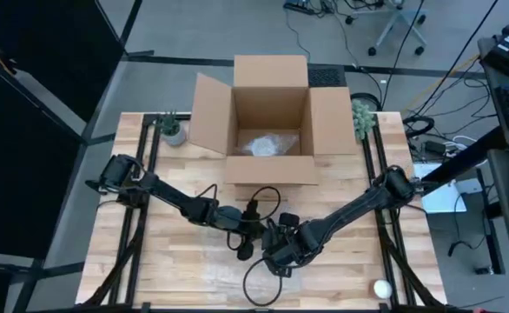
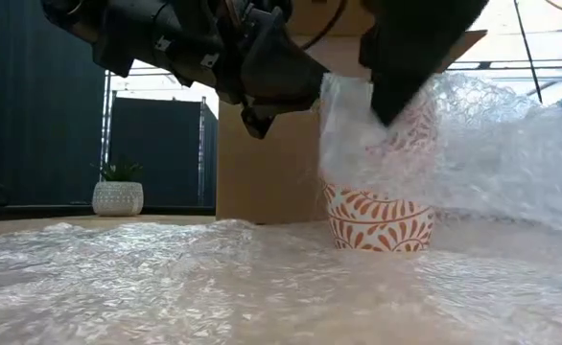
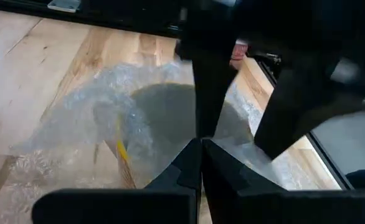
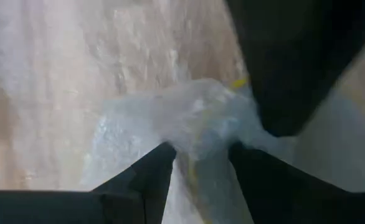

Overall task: Wrap mug
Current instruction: Wrap the orange mug with the bubble wrap

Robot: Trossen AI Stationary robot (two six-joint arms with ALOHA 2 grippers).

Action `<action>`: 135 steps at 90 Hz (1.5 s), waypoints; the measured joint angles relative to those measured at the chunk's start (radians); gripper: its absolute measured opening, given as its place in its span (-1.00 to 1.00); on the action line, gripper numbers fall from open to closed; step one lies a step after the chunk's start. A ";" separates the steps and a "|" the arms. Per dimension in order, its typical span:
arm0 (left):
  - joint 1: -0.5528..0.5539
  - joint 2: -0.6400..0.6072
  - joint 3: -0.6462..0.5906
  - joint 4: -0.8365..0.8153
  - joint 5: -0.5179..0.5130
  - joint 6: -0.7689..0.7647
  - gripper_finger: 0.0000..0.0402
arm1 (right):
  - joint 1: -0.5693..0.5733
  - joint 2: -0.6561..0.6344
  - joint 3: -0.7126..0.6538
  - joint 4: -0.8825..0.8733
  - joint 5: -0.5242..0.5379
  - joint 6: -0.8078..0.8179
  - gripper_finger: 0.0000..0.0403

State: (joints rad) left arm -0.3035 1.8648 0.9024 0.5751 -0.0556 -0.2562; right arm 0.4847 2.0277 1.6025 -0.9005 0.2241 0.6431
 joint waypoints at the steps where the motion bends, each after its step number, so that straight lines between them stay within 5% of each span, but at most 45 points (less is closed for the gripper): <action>1: 0.000 0.000 0.000 0.000 0.000 0.000 -1.00 | 0.000 0.005 0.000 0.000 -0.001 0.000 -0.21; 64: -0.005 -0.086 -0.005 -0.101 0.033 -0.004 -1.00 | -0.004 0.114 -0.002 0.009 -0.024 -0.065 -0.21; 113: -0.064 -0.425 -0.003 -0.822 0.027 -0.074 -1.00 | -0.005 0.114 -0.004 0.007 -0.021 -0.059 -0.21; 135: -0.135 -0.418 -0.002 -1.050 0.021 -0.223 -0.99 | -0.005 0.114 -0.004 0.008 -0.017 -0.064 -0.21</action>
State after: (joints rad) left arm -0.4386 1.4471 0.9005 -0.4747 -0.0343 -0.4790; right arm 0.4797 2.1422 1.5986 -0.8927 0.2070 0.5793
